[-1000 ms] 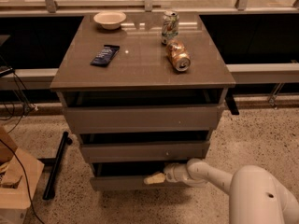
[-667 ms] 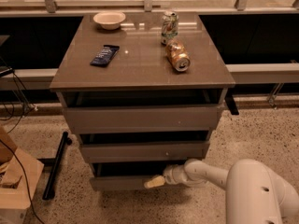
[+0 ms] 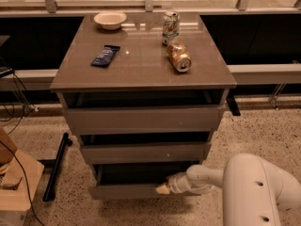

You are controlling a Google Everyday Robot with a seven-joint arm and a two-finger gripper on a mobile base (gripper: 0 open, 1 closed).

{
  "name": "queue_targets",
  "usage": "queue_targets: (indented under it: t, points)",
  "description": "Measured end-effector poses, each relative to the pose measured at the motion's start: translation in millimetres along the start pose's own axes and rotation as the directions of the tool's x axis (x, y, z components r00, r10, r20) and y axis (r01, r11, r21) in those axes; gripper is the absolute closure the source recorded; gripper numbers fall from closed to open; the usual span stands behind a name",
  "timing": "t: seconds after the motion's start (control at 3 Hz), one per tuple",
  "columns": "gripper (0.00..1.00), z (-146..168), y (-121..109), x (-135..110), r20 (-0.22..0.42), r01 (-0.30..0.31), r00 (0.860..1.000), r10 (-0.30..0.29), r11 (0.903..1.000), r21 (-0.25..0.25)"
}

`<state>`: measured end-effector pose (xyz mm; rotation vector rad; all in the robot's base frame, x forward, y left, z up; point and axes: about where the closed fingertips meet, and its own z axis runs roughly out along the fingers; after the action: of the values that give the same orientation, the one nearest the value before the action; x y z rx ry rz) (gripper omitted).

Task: Open bottom drawer

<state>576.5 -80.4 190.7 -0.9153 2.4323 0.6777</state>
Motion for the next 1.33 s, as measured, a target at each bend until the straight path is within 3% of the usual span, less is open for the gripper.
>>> queue_targets:
  t: [0.33,0.67,1.0,1.33]
  points:
    - [0.47,-1.5,0.6,-1.1,0.0,0.0,1.0,0.0,1.0,0.0]
    - [0.16,-13.0,14.8,19.1,-0.027,-0.05,0.998,0.05,0.9987,-0.006]
    - [0.0,-13.0,14.7,19.0,-0.027,-0.05,0.998,0.05,0.9987,-0.006]
    - [0.0,-12.2,22.5,27.0,-0.11,0.011,0.994,-0.01,0.9999,0.004]
